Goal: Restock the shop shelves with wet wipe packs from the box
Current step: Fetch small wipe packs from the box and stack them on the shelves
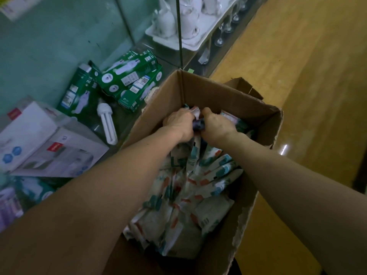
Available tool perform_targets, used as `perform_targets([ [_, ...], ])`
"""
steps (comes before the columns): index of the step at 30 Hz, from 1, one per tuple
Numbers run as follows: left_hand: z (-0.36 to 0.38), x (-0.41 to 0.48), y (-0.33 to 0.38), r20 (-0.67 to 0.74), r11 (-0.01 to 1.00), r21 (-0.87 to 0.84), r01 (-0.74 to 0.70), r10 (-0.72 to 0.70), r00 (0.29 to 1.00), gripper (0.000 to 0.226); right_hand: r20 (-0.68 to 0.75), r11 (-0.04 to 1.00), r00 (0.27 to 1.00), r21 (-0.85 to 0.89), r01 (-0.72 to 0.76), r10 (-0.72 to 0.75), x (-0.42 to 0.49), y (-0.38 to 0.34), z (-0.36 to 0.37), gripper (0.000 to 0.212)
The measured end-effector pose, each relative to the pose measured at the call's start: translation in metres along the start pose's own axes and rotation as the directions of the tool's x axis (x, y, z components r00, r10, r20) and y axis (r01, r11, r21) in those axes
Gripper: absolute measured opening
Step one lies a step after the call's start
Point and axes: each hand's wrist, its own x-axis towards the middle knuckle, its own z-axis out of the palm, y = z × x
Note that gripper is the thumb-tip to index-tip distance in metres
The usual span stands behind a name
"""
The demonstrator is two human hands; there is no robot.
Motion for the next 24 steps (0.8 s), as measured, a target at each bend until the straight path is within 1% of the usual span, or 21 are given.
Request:
perform_targets([
  [2, -0.003, -0.007, -0.001, -0.035, 1.000, -0.009, -0.003, 0.003, 0.999, 0.039, 0.014, 0.999, 1.000, 0.027, -0.017, 0.017, -0.005, 0.002, 0.000, 0.035],
  [5, -0.015, -0.022, 0.000, -0.072, 1.000, -0.013, -0.023, 0.022, 0.997, 0.032, 0.021, 0.999, 1.000, 0.045, -0.021, 0.020, -0.018, 0.004, -0.008, 0.036],
  [9, -0.042, -0.046, 0.006, -0.109, 0.996, -0.037, -0.080, 0.076, 0.991, 0.016, -0.049, 0.990, 0.998, 0.139, -0.018, 0.025, -0.041, 0.002, -0.034, 0.030],
  [13, -0.074, -0.076, 0.021, -0.149, 0.989, -0.101, -0.109, 0.093, 0.984, 0.022, -0.105, 0.978, 0.994, 0.210, -0.009, 0.031, -0.071, -0.002, -0.075, 0.019],
  [16, -0.100, -0.100, 0.040, -0.171, 0.976, -0.162, -0.144, 0.116, 0.978, 0.025, -0.125, 0.964, 0.991, 0.266, -0.010, 0.045, -0.100, -0.002, -0.109, 0.023],
  [19, -0.128, -0.124, 0.062, -0.167, 0.949, -0.261, -0.175, 0.135, 0.977, 0.019, -0.174, 0.950, 0.983, 0.313, -0.007, 0.065, -0.132, 0.002, -0.142, 0.030],
  [21, -0.147, -0.140, 0.080, -0.155, 0.915, -0.349, -0.204, 0.159, 0.975, 0.017, -0.216, 0.924, 0.970, 0.383, -0.019, 0.110, -0.158, 0.007, -0.166, 0.035],
  [24, -0.174, -0.170, 0.111, -0.132, 0.850, -0.472, -0.234, 0.194, 0.972, 0.025, -0.270, 0.856, 0.943, 0.515, -0.029, 0.195, -0.197, 0.018, -0.201, 0.038],
])
